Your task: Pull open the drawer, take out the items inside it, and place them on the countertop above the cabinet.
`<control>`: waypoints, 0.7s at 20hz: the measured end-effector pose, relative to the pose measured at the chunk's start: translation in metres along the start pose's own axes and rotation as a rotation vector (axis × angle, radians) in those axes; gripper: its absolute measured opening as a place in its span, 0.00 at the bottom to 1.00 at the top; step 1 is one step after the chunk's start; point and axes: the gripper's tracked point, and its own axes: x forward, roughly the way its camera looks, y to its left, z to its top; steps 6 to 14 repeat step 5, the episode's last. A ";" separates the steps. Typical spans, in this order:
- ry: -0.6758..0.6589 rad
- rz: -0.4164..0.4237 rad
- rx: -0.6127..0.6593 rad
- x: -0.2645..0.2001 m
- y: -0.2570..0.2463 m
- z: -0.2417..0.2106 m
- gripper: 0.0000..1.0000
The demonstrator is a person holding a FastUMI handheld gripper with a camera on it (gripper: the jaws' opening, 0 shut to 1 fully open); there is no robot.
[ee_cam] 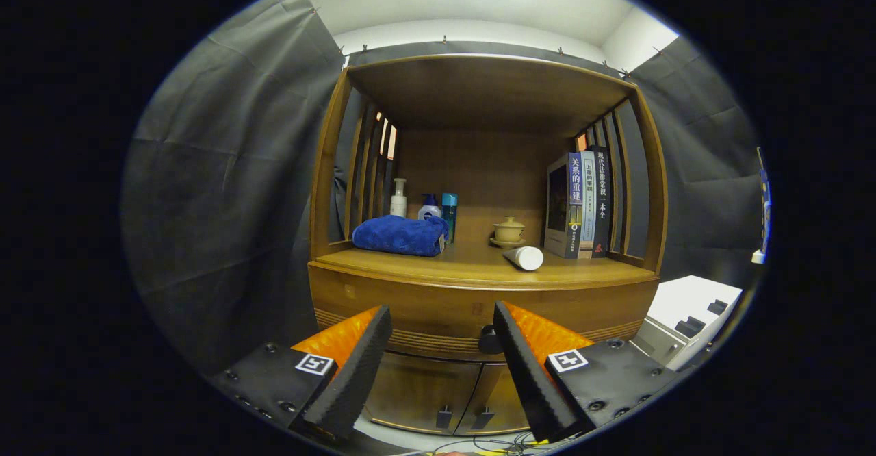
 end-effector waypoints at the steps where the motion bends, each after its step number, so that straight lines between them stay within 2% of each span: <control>1: -0.001 0.000 -0.001 0.000 0.000 0.001 0.98; 14: 0.003 0.000 -0.001 0.000 0.000 0.000 0.98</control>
